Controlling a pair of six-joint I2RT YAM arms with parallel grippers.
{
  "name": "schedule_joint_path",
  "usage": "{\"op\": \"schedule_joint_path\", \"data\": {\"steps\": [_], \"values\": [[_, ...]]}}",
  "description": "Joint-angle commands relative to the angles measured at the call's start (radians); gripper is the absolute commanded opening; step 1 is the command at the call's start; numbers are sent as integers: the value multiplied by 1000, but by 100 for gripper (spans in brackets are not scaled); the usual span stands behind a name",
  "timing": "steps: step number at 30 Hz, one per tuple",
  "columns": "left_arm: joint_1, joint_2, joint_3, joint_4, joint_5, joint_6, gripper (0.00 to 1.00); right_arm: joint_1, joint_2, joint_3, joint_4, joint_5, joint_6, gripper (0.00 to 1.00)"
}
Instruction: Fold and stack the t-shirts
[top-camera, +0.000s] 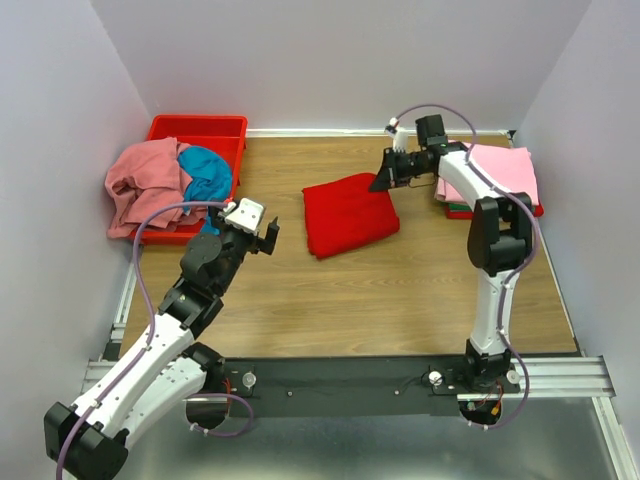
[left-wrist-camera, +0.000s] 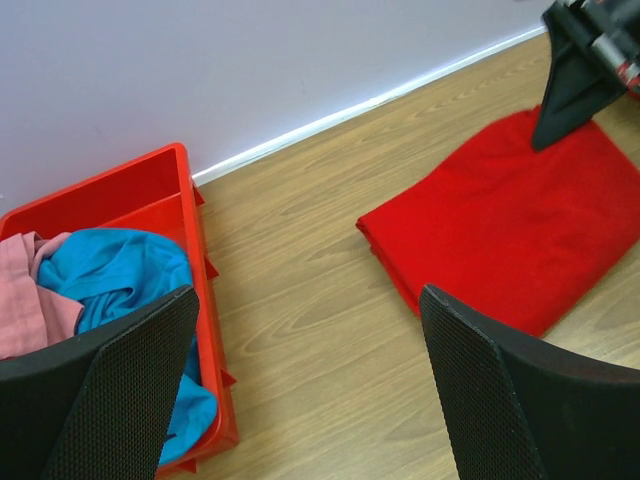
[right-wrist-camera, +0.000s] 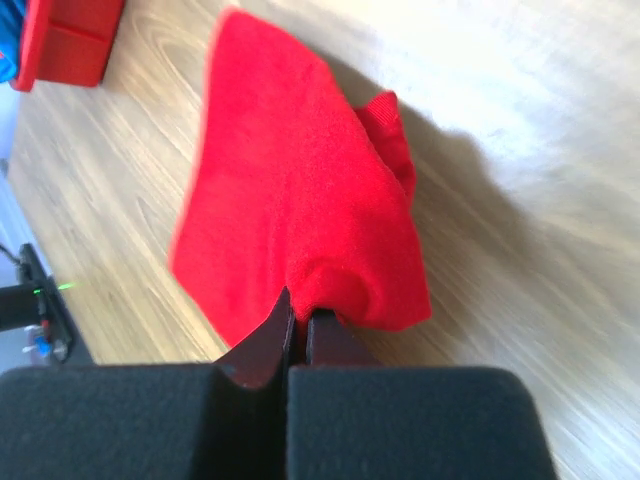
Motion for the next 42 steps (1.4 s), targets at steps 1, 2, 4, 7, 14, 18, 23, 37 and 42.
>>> {"op": "schedule_joint_path", "data": {"steps": [1, 2, 4, 7, 14, 18, 23, 37, 42], "values": [[4, -24, -10, 21, 8, 2, 98, -36, -91, 18, -40, 50, -62, 0], [4, -26, -10, 22, 9, 2, 98, -40, -108, 24, -56, 82, -66, 0], [4, -30, -10, 21, 9, 2, 98, -50, -122, 36, -83, 122, -89, 0], [4, -35, -10, 22, 14, 1, 98, -60, -143, 71, -126, 181, -119, 0], [4, -45, -12, 21, 23, -2, 98, -67, -177, 101, -165, 277, -140, 0], [4, -50, -12, 22, 28, -3, 98, -67, -215, 105, -169, 355, -155, 0], [4, -49, -12, 22, 34, -3, 98, -68, -260, 104, -168, 451, -175, 0], [4, -46, -12, 24, 37, -3, 98, -110, -326, 136, -165, 609, -195, 0], [4, -42, -12, 24, 38, -3, 98, -113, -332, 166, -163, 644, -209, 0]]}}
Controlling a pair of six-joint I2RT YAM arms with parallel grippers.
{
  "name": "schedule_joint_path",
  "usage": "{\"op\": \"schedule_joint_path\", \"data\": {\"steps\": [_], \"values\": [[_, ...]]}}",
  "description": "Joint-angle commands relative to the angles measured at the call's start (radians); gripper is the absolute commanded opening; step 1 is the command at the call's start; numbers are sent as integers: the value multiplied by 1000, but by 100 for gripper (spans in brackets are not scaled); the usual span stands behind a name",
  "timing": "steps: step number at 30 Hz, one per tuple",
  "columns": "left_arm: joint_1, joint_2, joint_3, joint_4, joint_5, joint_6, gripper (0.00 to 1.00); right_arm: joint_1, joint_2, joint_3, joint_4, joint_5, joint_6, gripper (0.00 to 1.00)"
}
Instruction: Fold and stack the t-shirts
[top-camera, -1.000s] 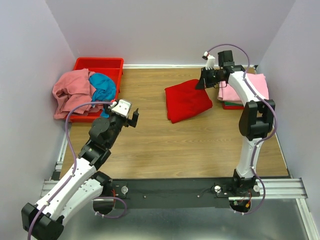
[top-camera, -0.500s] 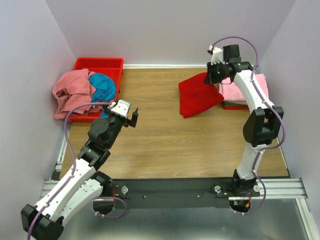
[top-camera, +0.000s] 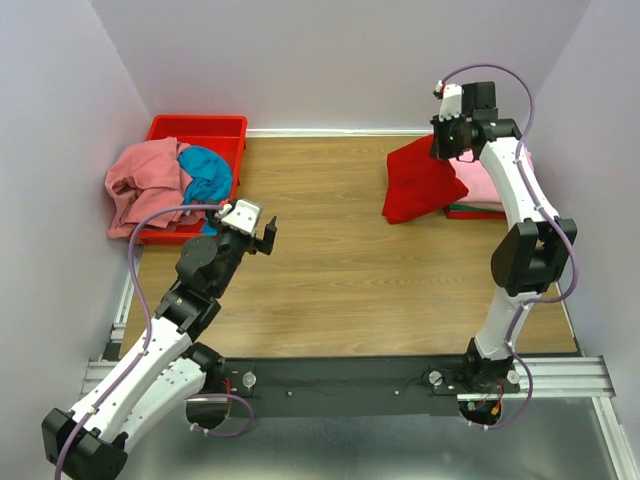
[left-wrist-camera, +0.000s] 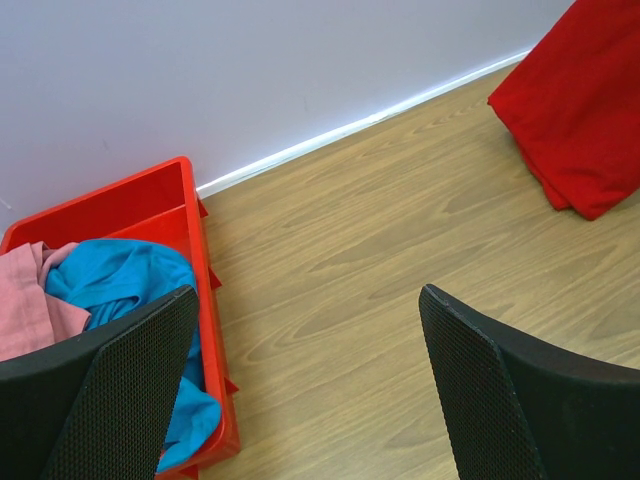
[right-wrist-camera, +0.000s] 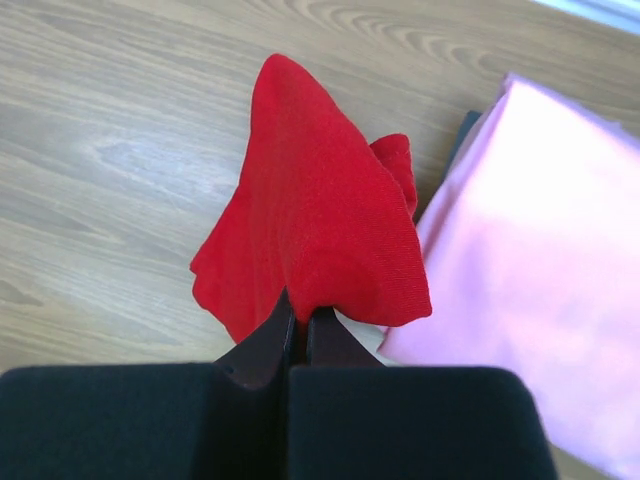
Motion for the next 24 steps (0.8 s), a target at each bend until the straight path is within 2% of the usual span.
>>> {"op": "schedule_joint_path", "data": {"steps": [1, 17, 24], "values": [[6, -6, -13, 22, 30, -2, 98, -4, -57, 69, 7, 64, -26, 0], [4, -7, -12, 25, 37, -2, 98, -12, -94, 153, 9, 178, -74, 0], [4, -7, -12, 25, 37, -4, 98, -21, -130, 138, 7, 193, -84, 0]]}}
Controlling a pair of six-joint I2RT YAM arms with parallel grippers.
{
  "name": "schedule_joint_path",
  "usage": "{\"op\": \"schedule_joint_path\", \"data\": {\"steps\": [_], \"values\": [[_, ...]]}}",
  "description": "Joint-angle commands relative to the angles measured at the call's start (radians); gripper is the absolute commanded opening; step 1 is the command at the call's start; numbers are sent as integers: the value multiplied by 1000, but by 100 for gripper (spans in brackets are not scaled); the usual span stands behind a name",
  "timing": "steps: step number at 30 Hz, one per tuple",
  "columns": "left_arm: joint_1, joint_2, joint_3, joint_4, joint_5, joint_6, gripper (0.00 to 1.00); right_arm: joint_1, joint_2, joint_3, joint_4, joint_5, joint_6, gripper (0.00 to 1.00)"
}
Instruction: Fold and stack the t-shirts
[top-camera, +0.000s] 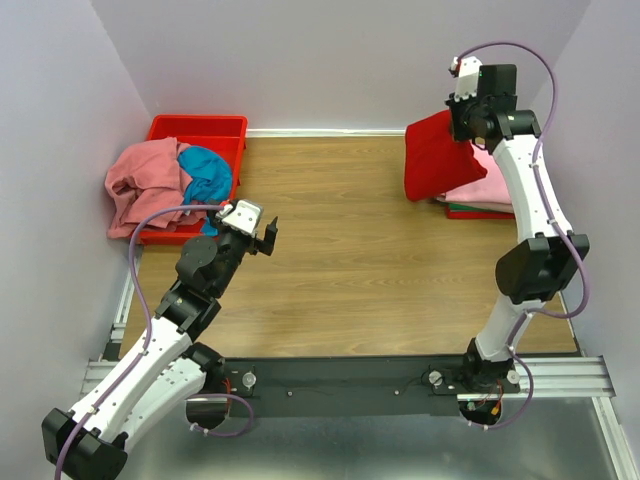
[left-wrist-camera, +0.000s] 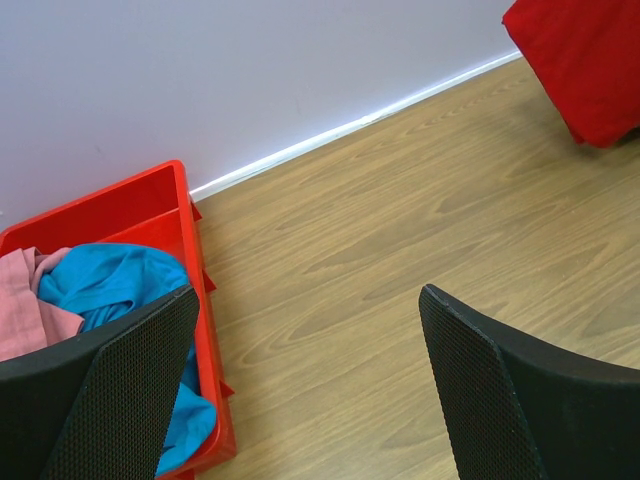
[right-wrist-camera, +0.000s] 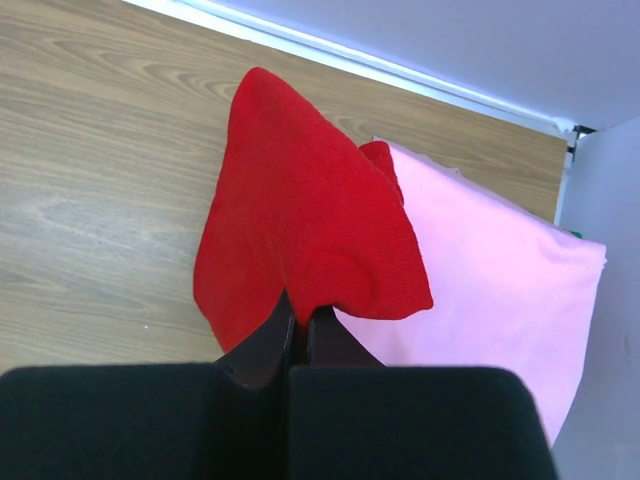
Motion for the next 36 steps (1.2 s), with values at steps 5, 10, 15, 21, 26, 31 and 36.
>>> {"op": "schedule_joint_path", "data": {"steps": [5, 10, 15, 21, 26, 31, 36], "values": [[4, -7, -12, 25, 26, -4, 98, -32, -80, 24, 14, 41, -30, 0], [4, -9, -12, 24, 27, -4, 98, -66, -60, 45, 14, 34, -41, 0], [4, -12, -13, 24, 26, -4, 98, -108, -43, 51, 14, 37, -54, 0], [4, -9, -13, 27, 32, -2, 98, -152, -2, 71, 16, 45, -80, 0], [4, -9, -13, 25, 32, -4, 98, -162, 70, 102, 26, 103, -114, 0], [4, -9, -13, 27, 30, -4, 98, -164, 125, 140, 49, 162, -139, 0], [4, -9, -15, 27, 29, -2, 99, -164, 167, 152, 89, 261, -171, 0]]}}
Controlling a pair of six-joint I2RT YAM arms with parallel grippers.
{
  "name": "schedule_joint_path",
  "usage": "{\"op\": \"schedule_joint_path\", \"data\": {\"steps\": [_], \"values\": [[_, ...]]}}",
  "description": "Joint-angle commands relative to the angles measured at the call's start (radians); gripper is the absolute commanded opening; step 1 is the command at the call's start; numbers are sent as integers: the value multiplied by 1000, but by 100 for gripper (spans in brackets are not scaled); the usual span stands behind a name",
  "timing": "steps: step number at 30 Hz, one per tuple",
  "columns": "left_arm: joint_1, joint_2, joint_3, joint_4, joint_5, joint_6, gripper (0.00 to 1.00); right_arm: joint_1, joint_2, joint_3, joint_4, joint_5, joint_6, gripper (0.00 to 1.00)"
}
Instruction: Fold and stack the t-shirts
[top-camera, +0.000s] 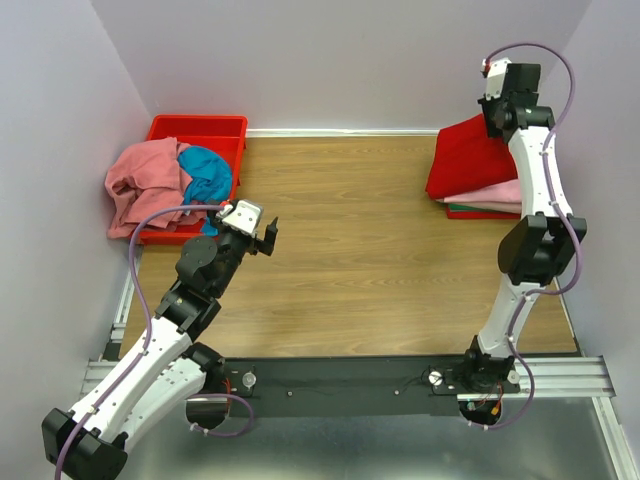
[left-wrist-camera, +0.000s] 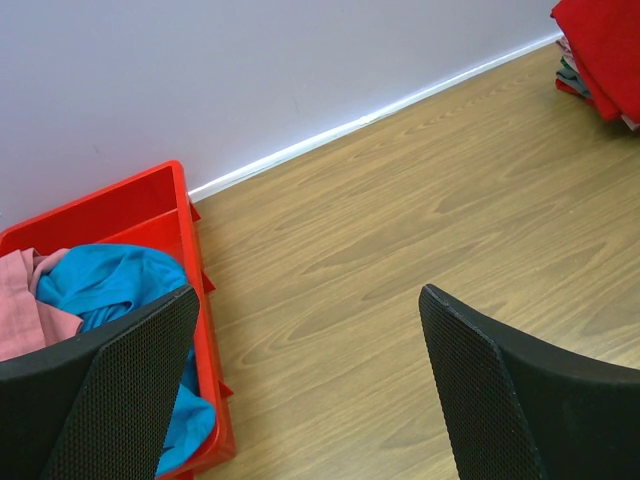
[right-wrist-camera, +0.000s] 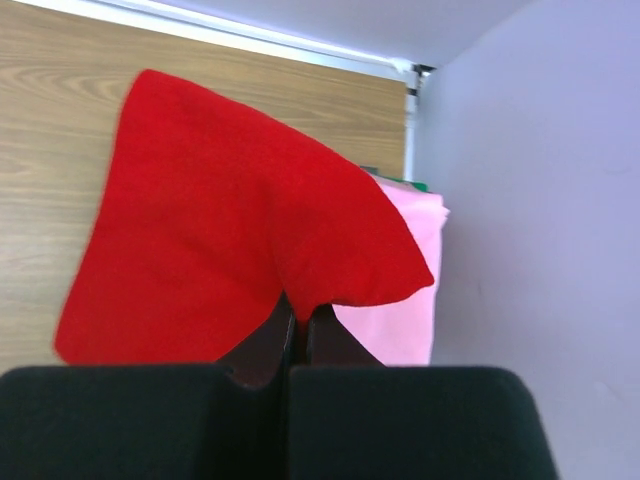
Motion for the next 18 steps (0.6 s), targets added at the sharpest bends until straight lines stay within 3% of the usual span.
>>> {"op": "schedule_joint_path", "data": {"steps": [1, 18], "values": [[4, -10, -14, 27, 22, -4, 98, -4, 25, 40, 77, 148, -48, 0], [4, -6, -14, 27, 25, -2, 98, -4, 85, -61, 232, 390, -203, 0]]}}
